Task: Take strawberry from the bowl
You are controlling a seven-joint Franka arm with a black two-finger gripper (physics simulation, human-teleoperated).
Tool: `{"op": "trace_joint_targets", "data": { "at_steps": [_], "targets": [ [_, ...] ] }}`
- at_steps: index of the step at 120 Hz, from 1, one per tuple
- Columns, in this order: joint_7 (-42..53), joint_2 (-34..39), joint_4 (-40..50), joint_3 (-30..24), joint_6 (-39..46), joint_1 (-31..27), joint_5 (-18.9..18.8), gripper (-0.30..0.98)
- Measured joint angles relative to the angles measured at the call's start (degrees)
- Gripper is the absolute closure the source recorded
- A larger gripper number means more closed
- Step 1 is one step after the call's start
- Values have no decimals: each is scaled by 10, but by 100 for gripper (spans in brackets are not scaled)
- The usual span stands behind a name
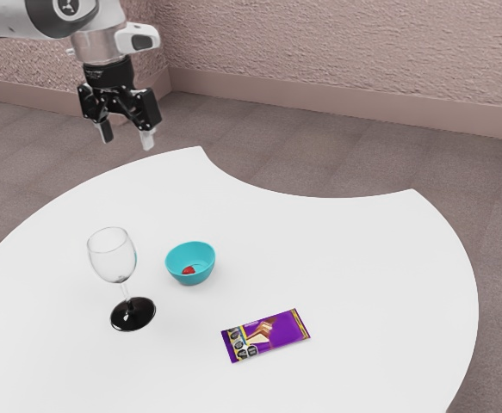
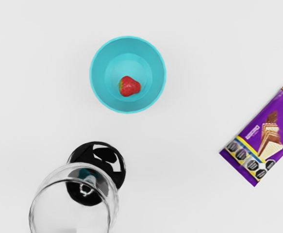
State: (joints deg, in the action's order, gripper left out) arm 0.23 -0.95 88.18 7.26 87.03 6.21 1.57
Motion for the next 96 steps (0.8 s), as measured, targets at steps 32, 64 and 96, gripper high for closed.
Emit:
{"op": "trace_joint_targets", "data": {
  "at_steps": [32,64,96],
  "targets": [
    [3,-48,28,-30,-2,-26,2,0],
    [191,-134,12,-46,65,-2,9,2],
    [458,-225,12,-48,152,-2,10,7]
  ]
}}
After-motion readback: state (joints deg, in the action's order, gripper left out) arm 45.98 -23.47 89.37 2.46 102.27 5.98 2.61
